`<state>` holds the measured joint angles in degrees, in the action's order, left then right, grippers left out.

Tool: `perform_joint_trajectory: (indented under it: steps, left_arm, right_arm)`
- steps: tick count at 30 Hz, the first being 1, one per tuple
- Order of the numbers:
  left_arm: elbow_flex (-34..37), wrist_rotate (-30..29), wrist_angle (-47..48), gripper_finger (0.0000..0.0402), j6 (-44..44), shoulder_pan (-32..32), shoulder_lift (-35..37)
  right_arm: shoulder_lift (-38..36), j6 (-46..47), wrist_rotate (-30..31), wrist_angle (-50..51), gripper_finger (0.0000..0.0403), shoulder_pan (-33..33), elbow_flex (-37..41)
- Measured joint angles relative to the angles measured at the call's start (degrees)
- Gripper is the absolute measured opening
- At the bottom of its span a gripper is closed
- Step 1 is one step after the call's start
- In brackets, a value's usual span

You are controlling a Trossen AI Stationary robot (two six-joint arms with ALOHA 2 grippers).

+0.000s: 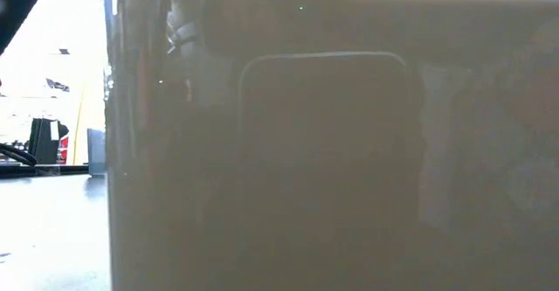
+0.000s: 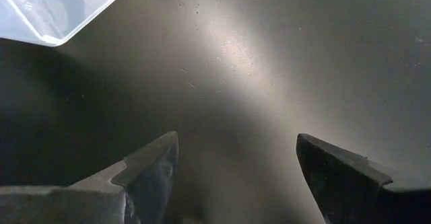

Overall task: Sort spices by type
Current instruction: Put the white seasoning bottle into the white bin

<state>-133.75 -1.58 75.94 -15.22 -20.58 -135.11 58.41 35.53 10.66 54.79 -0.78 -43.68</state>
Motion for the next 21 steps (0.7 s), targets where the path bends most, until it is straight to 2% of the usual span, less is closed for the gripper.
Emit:
perform_joint_trajectory:
  steps: [21]
  left_arm:
    - [0.0,0.2,-0.6,0.0213,-5.7,0.0,0.0]
  right_arm:
    - [0.0,-0.2,0.0,0.0,0.0329,0.0,0.0]
